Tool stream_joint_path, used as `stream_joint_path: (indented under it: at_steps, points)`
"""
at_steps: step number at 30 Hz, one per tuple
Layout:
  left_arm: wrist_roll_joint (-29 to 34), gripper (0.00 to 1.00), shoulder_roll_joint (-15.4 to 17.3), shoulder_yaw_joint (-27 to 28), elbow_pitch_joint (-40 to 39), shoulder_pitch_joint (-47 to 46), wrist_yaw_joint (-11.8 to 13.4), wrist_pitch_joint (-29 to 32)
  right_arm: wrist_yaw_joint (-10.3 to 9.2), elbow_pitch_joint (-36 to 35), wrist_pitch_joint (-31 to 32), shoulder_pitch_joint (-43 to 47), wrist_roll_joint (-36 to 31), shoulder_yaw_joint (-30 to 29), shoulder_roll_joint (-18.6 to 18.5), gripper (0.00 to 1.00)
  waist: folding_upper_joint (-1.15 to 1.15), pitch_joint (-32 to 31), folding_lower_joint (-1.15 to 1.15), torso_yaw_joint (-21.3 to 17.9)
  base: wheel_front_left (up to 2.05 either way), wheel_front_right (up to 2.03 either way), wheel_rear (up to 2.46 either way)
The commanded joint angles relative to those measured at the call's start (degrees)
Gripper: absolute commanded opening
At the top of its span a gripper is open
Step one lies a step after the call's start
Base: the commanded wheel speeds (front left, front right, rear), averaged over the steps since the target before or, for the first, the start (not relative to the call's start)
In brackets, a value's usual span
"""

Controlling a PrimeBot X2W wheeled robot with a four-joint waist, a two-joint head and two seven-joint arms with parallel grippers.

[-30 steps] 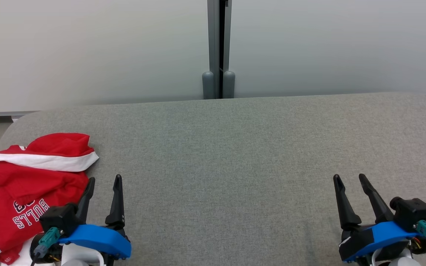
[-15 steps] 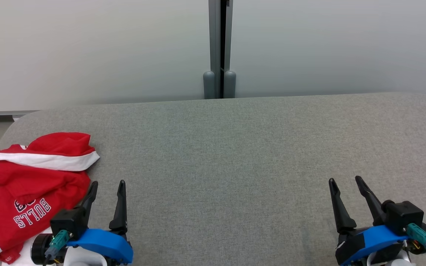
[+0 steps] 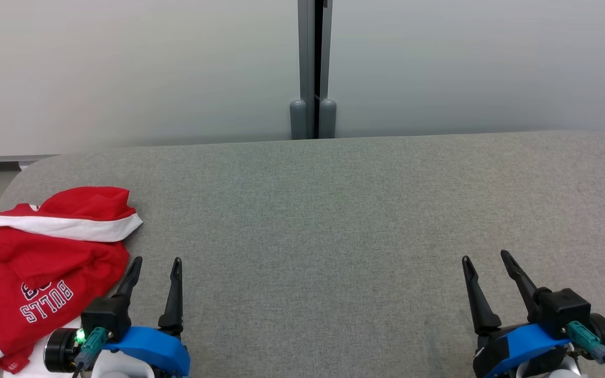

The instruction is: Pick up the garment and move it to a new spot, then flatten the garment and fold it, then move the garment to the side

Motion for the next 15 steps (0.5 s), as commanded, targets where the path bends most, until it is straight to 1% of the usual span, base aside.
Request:
stream_joint_path:
  at_steps: [1,15]
  points:
    - [1.07,1.0,0.34,-0.14,0.26,-0.65,0.23,-0.44,0.02,0.13,-0.58,0.24,-1.19,0.01,0.1,1.0,0.0,-0.04,0.0,0.03,0.0,0.0,0.0]
    - [0.33,1.0,-0.07,0.55,0.69,-0.67,0.32,-0.49,0.02,0.76,-0.97,-0.03,0.68,-0.69,0.26,1.0,0.0,-0.04,0.0,0.39,0.0,0.0,0.0]
